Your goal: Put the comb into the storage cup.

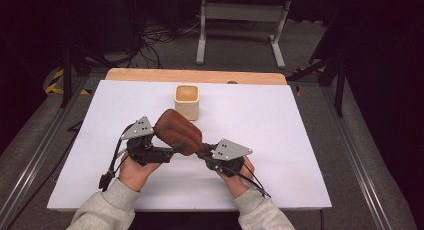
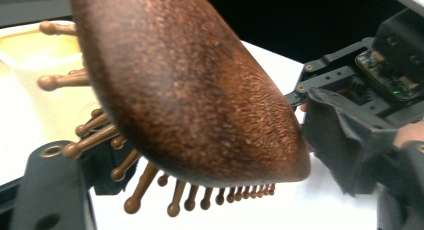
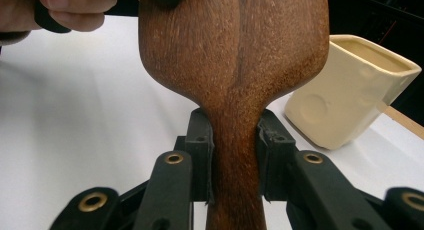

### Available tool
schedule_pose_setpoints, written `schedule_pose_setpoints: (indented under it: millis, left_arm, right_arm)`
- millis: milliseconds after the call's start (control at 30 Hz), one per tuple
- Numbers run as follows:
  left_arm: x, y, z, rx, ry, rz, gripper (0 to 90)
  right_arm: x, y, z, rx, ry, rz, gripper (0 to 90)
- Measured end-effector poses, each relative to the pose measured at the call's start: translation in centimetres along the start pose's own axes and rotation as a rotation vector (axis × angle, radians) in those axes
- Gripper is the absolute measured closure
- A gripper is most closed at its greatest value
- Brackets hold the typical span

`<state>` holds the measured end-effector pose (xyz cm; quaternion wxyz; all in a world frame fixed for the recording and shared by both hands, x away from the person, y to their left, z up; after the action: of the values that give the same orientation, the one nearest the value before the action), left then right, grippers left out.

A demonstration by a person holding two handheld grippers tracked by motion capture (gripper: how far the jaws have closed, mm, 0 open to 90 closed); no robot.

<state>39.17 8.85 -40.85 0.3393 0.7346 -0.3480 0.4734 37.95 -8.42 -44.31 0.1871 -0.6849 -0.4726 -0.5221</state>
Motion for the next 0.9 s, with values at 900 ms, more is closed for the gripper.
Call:
schedule_pose_setpoints:
  millis: [900]
  left_arm:
    - [1.4, 2.0, -1.6, -0.137, -0.015, 0.049, 58.0]
  right_arm:
    - [-0.4, -0.3, 0.7, 0.031, -0.034, -0.029, 69.5]
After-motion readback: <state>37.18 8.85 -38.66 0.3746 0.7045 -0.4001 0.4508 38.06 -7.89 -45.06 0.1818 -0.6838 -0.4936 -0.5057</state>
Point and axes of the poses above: each handheld gripper's, and its own axes: z roughly forward along the jaws, x roughly out of its top, y roughly to its right, the point moved 6 cm from there along z, roughly forward along the jaws
